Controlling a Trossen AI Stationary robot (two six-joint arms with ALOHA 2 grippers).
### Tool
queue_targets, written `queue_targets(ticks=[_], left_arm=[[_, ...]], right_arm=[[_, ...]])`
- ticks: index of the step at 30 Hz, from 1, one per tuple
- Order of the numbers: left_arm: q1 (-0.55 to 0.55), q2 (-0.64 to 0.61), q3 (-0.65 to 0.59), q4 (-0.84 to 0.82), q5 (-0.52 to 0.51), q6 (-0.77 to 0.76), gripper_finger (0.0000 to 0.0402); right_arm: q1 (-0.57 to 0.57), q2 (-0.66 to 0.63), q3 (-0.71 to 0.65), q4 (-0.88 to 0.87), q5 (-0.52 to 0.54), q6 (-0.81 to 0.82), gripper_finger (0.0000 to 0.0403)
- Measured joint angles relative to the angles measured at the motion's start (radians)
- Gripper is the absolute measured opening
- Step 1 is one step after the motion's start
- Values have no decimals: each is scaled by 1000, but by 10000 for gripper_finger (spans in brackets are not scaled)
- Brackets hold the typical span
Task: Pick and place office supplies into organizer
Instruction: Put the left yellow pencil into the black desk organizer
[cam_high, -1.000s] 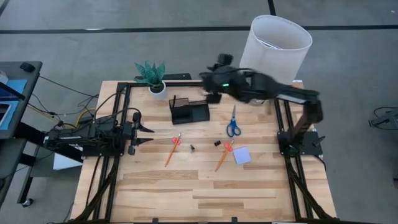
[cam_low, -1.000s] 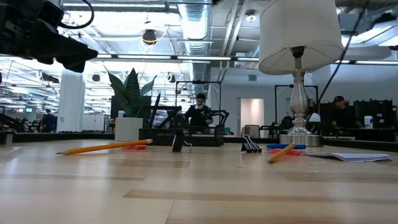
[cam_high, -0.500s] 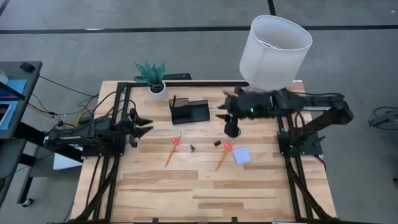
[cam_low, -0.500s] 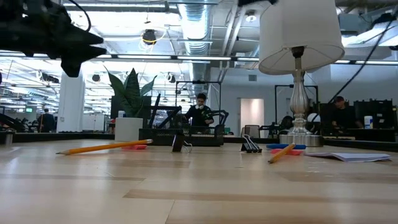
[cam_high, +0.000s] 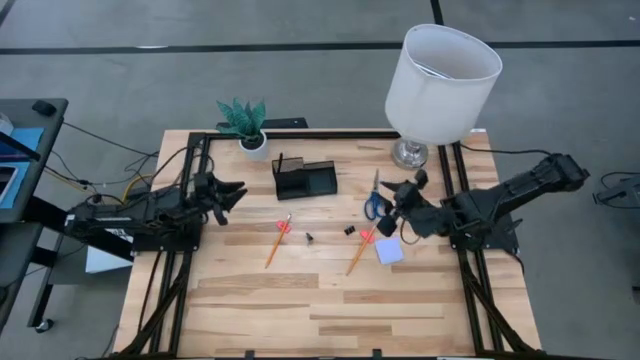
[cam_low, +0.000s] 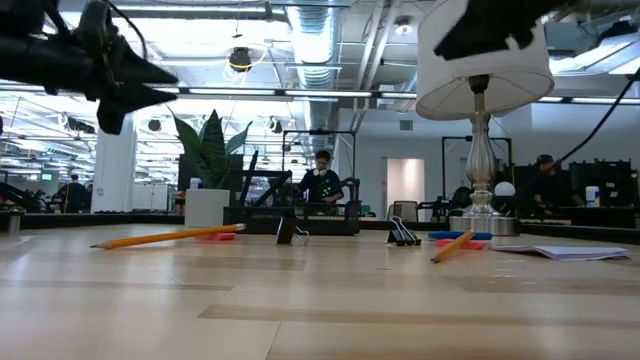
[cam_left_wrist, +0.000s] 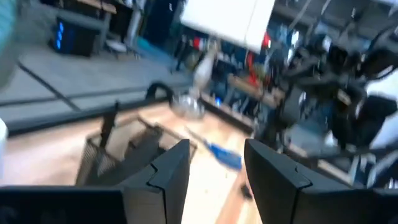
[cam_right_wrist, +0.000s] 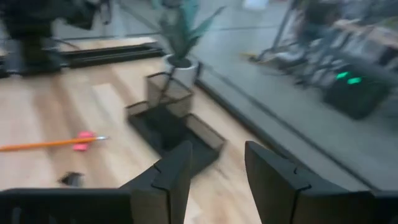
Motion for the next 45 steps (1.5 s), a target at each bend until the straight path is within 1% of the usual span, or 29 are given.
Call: queue_targets(ticks=[3,6,9,12,15,17,19,23,26,31,33,35,37,38,39,41,43,45], left_arm=[[-31,116,0,30,35,15,144],[-60,249,0,97,67,76,144],[-76,373,0,165,77,135,144],[-77,471,0,252,85,118,144],[-78,551,0,337,51,46,144],[-79,603,0,384,13,12,144],[-92,663,0,434,-17,-5,144],[-142,800,0,591,-68,-8,144],[-185,902,36,632,-160,23,144],[-252,1093,146,621,-402,81,144],[-278,1176,194,622,-528,92,144],[-311,1256,231,623,-685,81,144],[-349,1322,249,622,-849,9,144],[-369,1347,251,622,-911,-44,144],[-387,1370,251,622,-950,-102,144],[-423,1406,250,623,-963,-172,144],[-452,1440,266,624,-957,-200,144],[-468,1466,303,625,-951,-191,144]], right_arm=[[36,-17,-59,5,103,26,139],[56,-15,-96,5,169,54,140],[64,-6,-106,-3,174,68,142],[66,-4,-114,-5,174,69,142],[66,-5,-130,-5,182,84,141],[66,-5,-148,-5,222,106,139],[66,-5,-173,-11,257,139,137],[64,-5,-216,-13,260,198,137],[64,-5,-245,-18,260,234,139],[64,-5,-251,-85,259,295,136],[67,-5,-251,-107,259,312,135],[76,-5,-251,-133,257,337,135],[89,-5,-251,-163,256,366,135],[96,-5,-251,-179,256,385,135],[104,-5,-251,-194,256,401,134],[118,-5,-251,-221,260,429,134],[126,-5,-251,-239,273,441,134],[130,-5,-251,-242,290,442,135]])
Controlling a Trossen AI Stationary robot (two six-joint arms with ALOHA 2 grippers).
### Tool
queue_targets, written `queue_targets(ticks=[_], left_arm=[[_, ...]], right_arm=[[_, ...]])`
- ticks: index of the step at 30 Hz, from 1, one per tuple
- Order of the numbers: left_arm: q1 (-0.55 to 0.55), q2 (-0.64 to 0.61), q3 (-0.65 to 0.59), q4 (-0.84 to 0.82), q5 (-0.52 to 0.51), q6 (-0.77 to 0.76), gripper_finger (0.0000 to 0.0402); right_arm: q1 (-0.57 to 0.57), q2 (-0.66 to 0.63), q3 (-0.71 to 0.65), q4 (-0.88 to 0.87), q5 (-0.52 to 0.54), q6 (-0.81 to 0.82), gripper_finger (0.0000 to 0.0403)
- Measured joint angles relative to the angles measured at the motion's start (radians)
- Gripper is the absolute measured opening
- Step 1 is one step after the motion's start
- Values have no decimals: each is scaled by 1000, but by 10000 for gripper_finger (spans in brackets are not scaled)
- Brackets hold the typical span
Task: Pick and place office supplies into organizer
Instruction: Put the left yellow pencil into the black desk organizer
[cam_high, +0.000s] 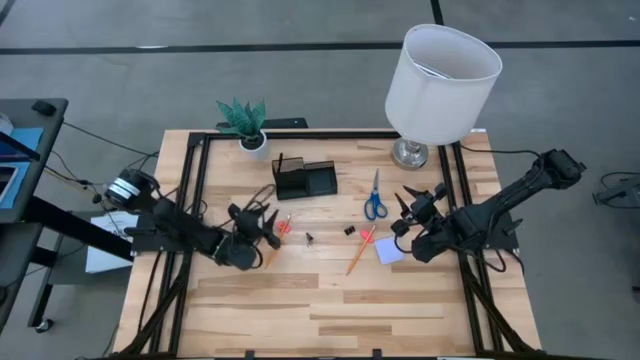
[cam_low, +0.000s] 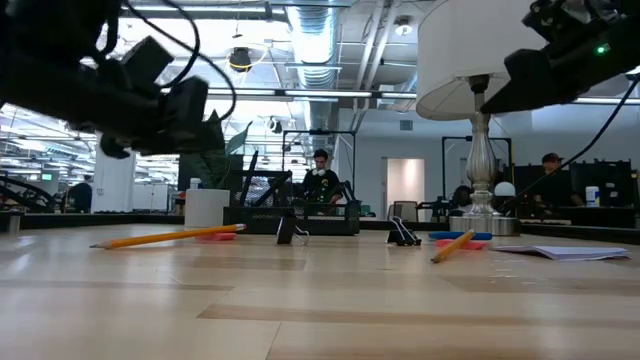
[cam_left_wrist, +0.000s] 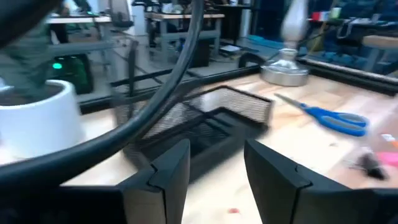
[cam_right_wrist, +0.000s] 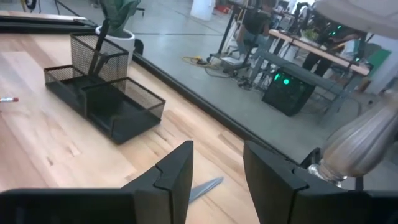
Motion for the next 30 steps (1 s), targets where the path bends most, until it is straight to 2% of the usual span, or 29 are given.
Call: queue_targets(ticks=[5,7,12,16,22,30], left_arm=[[2,35,101,-10,7,76,144],[14,37,124,-15,41,81,144],[55,37,149,-34,222,79,144],[94,37,151,-55,337,-3,144],[132,37,152,-100,400,-141,144],[137,38,152,-133,401,-213,144]], right_arm=[[-3,0,0,0,48,-15,136],[-7,0,0,0,69,-37,135],[-8,0,0,0,122,-93,135],[-8,0,0,-16,158,-96,134],[-8,0,0,-69,169,-95,137],[-8,0,0,-105,172,-95,135]])
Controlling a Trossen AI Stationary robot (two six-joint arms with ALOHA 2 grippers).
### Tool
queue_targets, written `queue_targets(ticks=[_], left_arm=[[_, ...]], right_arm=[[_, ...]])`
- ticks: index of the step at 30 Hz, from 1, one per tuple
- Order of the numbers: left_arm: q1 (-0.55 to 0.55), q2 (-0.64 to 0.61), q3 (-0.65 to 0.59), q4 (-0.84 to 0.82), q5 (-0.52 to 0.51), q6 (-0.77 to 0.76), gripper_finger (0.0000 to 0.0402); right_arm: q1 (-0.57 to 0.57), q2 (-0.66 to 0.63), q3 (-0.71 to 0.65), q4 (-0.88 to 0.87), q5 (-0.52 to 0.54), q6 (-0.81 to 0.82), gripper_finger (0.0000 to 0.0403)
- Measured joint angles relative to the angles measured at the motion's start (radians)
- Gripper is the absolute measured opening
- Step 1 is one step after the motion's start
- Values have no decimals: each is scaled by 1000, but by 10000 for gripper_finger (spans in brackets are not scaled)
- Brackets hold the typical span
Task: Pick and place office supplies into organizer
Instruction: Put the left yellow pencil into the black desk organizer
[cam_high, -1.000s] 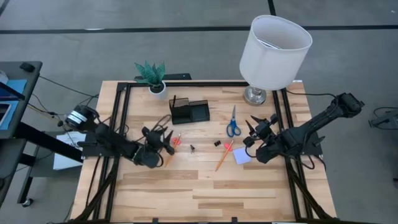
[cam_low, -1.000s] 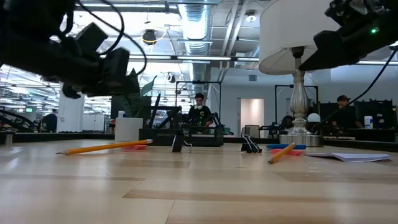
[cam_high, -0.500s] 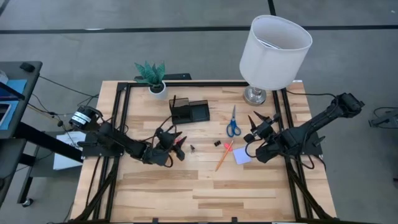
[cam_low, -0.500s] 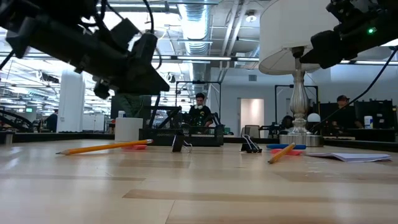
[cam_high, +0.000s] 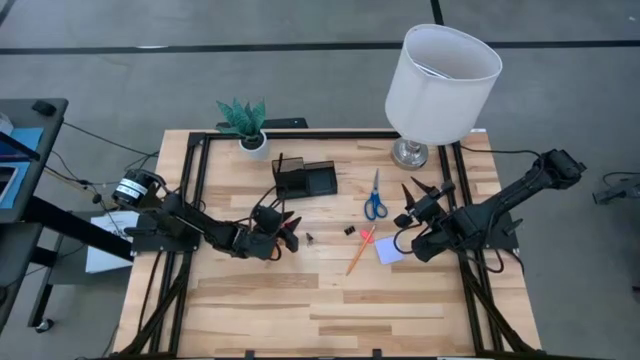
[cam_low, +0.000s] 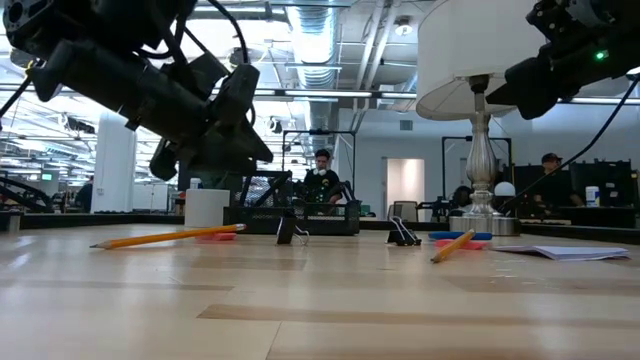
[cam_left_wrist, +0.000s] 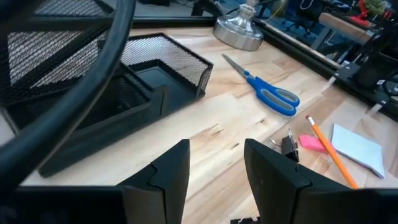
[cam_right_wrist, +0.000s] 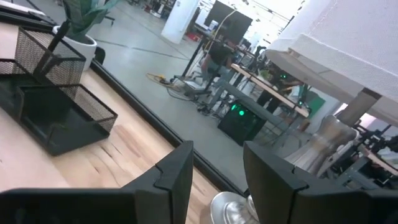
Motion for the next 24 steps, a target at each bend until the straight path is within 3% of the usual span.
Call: queue_targets(ticks=[12,17,24], left_arm=[[-3,7,0,-97,-20,-48,144],[-20,7,0,-111,-8,62,144],[-23,6,0,-111,102,208,144]], right_arm=[[0,0,0,-3,-1,0,135],[0,0,0,-24,-3,1,133],[0,0,0,-62,-4,1,133]])
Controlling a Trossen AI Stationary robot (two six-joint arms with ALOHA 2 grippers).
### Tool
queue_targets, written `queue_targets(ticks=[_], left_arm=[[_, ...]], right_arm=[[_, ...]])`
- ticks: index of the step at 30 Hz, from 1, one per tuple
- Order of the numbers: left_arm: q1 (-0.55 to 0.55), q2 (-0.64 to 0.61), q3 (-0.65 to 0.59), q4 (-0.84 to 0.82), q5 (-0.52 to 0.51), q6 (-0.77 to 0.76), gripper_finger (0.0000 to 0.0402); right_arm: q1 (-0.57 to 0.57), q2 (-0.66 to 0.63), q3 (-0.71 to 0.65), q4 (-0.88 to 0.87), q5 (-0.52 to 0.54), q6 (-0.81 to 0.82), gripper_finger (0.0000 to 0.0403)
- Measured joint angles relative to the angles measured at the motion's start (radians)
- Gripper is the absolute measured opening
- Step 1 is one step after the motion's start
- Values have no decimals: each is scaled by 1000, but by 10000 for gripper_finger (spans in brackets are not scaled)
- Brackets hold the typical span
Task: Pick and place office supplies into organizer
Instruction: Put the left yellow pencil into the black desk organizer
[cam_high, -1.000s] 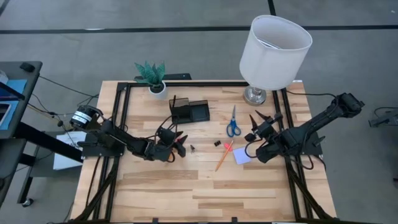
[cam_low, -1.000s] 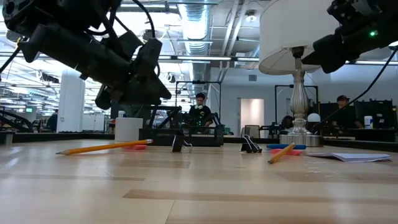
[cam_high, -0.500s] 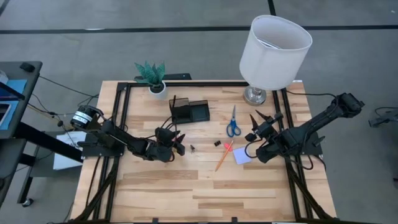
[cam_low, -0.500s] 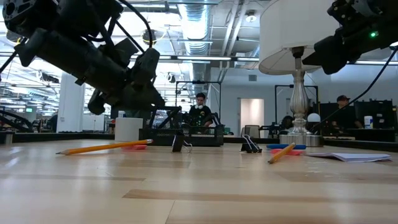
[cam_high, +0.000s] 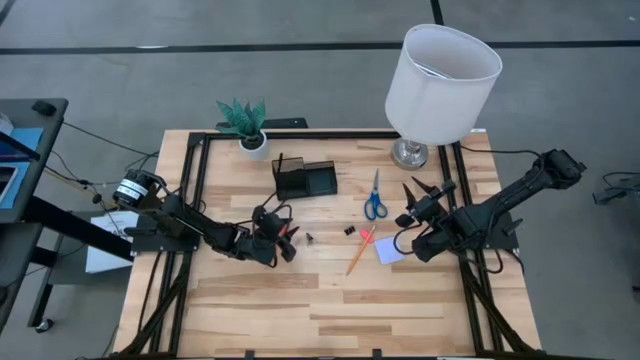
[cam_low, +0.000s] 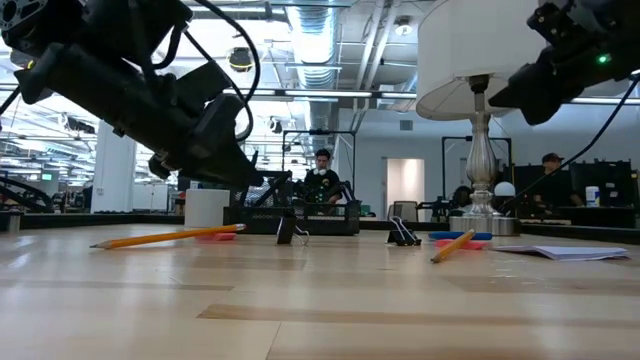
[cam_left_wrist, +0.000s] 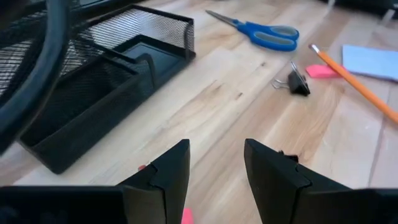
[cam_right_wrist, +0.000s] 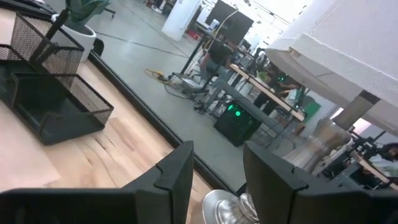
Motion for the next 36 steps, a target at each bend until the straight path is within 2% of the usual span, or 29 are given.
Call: queue_targets(ticks=[9,17,23,27,36], left_arm=[[3,0,0,-99,-6,34,144],[49,0,0,-128,-5,-114,144],[99,-1,0,-132,68,-216,144],[124,-1,0,-133,123,-234,144],[151,-1,0,-188,141,-295,144]], right_arm=[[0,0,0,-41,0,0,134],[0,0,0,-51,0,0,134],[0,0,0,-81,0,37,133],[0,0,0,-114,0,79,134],[0,0,0,-118,0,87,134]])
